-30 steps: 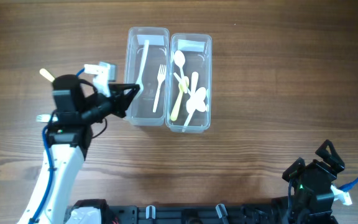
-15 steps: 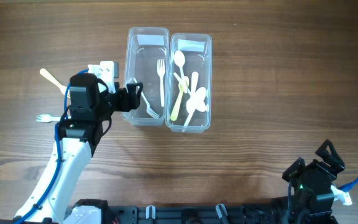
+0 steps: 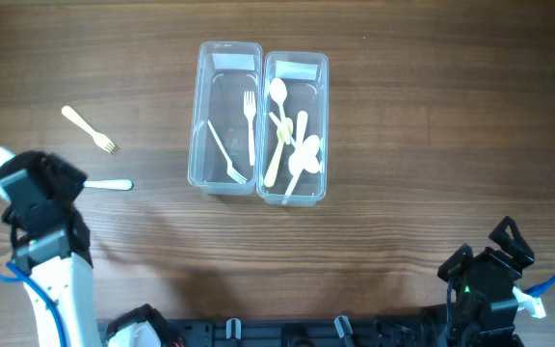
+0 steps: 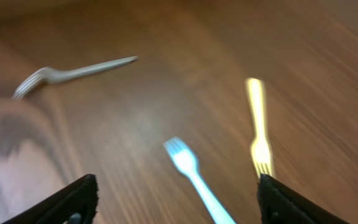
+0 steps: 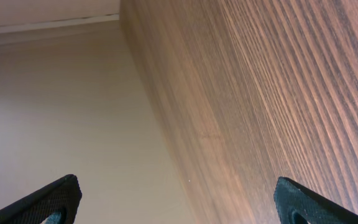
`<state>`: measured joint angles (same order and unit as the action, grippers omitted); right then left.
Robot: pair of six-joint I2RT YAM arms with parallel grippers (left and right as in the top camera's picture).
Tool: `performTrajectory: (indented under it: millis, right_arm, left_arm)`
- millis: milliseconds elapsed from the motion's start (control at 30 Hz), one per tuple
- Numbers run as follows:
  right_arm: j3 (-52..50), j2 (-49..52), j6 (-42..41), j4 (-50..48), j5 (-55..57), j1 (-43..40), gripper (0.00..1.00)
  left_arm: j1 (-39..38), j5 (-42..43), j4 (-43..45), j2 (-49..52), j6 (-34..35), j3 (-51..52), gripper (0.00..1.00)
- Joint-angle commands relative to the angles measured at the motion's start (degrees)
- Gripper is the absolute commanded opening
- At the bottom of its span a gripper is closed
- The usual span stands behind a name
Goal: Pack container
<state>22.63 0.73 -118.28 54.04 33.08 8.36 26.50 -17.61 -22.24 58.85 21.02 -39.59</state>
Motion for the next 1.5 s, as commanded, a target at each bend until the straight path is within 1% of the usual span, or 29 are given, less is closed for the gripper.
performTrajectory:
  millis: [0,100,167,200,233,267,300,333,400,500,633,667,700,800,867,933,967,1000,1033,1067,1100,1133,1167,1200,1267,1300,1367,1400,1467]
  right_arm:
    - [0.2,-0.5,-0.4,0.0,1.0,0.0,1.00]
    - [0.2,-0.5,-0.4,0.0,1.0,0.0,1.00]
    - [0.2,-0.5,-0.4,0.0,1.0,0.0,1.00]
    - [0.2,-0.5,-0.4,0.0,1.0,0.0,1.00]
    - [0.2,-0.5,-0.4,0.0,1.0,0.0,1.00]
    - [0.2,-0.5,-0.4,0.0,1.0,0.0,1.00]
    - [0.2,-0.5,-0.4,0.0,1.0,0.0,1.00]
    - [0.2,-0.5,-0.4,0.0,1.0,0.0,1.00]
    - [0.2,-0.5,-0.4,0.0,1.0,0.0,1.00]
    - [0.2,-0.5,-0.4,0.0,1.0,0.0,1.00]
    - [0.2,-0.5,-0.4,0.0,1.0,0.0,1.00]
    - [0.2,-0.5,-0.4,0.0,1.0,0.0,1.00]
    - [0.2,-0.5,-0.4,0.0,1.0,0.0,1.00]
    - [0.2,-0.5,-0.4,0.0,1.0,0.0,1.00]
    - [0.2,-0.5,-0.4,0.0,1.0,0.0,1.00]
    - [0.2,-0.5,-0.4,0.0,1.0,0.0,1.00]
    - [0.2,-0.5,-0.4,0.0,1.0,0.0,1.00]
    - [0.2,-0.5,-0.4,0.0,1.0,0.0,1.00]
    - [0.2,-0.5,-0.4,0.0,1.0,0.0,1.00]
    - [0.2,-0.5,-0.4,0.0,1.0,0.0,1.00]
    - [0.2,-0.5,-0.4,0.0,1.0,0.0,1.00]
    - [0.2,-0.5,-0.4,0.0,1.0,0.0,1.00]
    - [0.2,-0.5,-0.4,0.0,1.0,0.0,1.00]
    - [0.2,-0.5,-0.4,0.0,1.0,0.0,1.00]
    - [0.2,-0.5,-0.4,0.0,1.0,0.0,1.00]
    - [0.2,-0.5,-0.4,0.0,1.0,0.0,1.00]
    - [0.2,-0.5,-0.4,0.0,1.0,0.0,1.00]
    - [0.2,-0.5,-0.4,0.0,1.0,0.0,1.00]
    - [0.2,-0.5,-0.4,0.0,1.0,0.0,1.00]
  left_arm:
    - [9.8,3.8,-2.7,3.1,18.4,-0.2,1.00]
    - [12.4,11.7,-1.3,5.1,19.4,-0.2,1.00]
    - [12.3,14.3,0.1,5.4,19.7,-0.2,1.00]
    - [12.5,12.8,0.4,5.4,23.2,-0.2,1.00]
    - [12.9,8.9,-0.5,5.4,32.3,-0.2,1.00]
    - [13.4,6.9,-1.2,5.5,38.6,-0.2,0.99]
    - [14.2,6.2,-0.7,6.0,41.7,-0.2,0.98]
    - [15.6,6.2,2.5,7.6,42.9,-0.2,0.91]
    - [16.8,6.1,6.6,9.9,42.9,-0.2,0.84]
    - [18.2,4.5,15.4,15.6,42.9,-0.2,0.90]
    - [20.6,1.6,22.2,21.7,42.9,-0.2,0.89]
    - [21.2,1.6,23.3,23.0,42.9,-0.2,0.86]
    - [22.2,1.6,24.5,25.0,43.4,-0.2,0.80]
    - [25.2,1.7,26.5,29.7,50.2,-0.2,0.71]
    - [26.3,2.5,31.6,31.9,49.4,-0.2,0.70]
    - [27.2,5.6,40.9,33.6,44.0,-0.2,0.70]
    - [27.2,5.6,42.7,33.7,43.3,-0.2,0.70]
    - [27.3,5.5,45.4,33.8,42.2,-0.2,0.65]
    - [27.5,4.9,47.6,34.0,42.2,-0.2,0.36]
    - [27.5,4.7,49.4,34.2,42.2,-0.2,0.18]
    - [27.6,4.7,50.2,34.5,42.2,-0.2,0.17]
    - [27.6,4.7,51.4,35.1,41.9,-0.2,0.25]
    - [27.6,4.8,53.5,36.2,38.8,-0.2,0.26]
    - [27.6,4.7,56.0,37.6,34.8,-0.2,0.15]
    - [27.7,4.5,56.2,39.8,34.6,-0.2,0.10]
    - [27.7,4.0,56.5,41.6,34.9,-0.2,0.18]
    - [27.7,3.1,58.8,44.7,34.9,-0.2,0.18]
    - [27.7,3.1,61.8,46.7,34.9,-0.2,0.31]
    - [28.1,2.9,63.1,47.6,34.9,-0.2,0.36]
